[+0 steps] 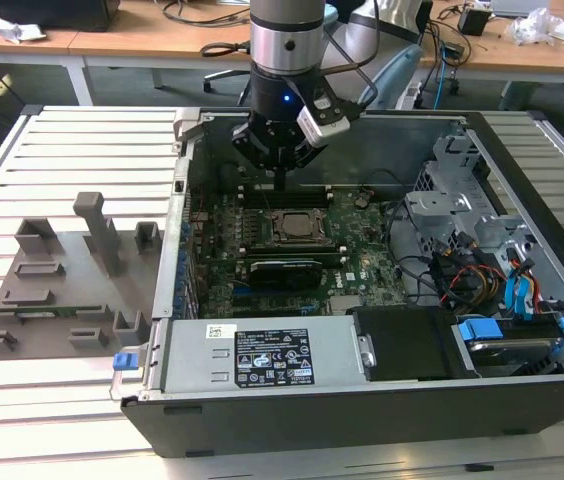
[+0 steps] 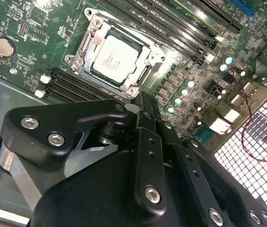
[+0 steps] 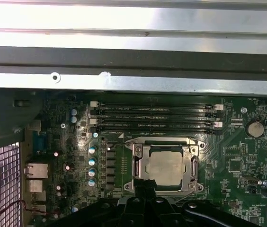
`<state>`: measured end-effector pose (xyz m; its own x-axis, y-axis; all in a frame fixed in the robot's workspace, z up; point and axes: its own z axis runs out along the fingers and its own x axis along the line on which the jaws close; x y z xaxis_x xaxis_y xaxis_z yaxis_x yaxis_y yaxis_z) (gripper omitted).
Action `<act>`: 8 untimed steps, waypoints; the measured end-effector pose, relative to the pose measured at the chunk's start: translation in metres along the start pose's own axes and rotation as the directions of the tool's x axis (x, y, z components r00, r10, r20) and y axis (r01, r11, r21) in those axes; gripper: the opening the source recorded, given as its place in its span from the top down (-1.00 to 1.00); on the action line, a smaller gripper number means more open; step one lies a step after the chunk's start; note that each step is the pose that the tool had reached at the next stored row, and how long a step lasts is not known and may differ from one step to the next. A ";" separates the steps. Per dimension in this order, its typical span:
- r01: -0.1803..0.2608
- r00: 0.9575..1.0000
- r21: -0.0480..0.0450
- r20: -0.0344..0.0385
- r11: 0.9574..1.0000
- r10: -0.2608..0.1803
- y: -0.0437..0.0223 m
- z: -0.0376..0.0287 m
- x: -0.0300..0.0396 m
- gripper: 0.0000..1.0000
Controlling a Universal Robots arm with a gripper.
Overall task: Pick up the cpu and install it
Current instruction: 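Install the first cpu locking lever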
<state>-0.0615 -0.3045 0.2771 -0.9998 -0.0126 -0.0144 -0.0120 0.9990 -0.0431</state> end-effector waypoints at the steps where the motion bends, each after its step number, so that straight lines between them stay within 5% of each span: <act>1: 0.000 1.000 0.000 0.000 1.000 0.000 0.0000 0.0004 0.0004 0.79; 8: 0.000 1.000 0.000 0.000 1.000 0.000 0.0002 0.0036 0.0036 0.79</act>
<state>-0.0651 -0.3045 0.2735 -0.9998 -0.0126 -0.0145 -0.0119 0.9990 -0.0431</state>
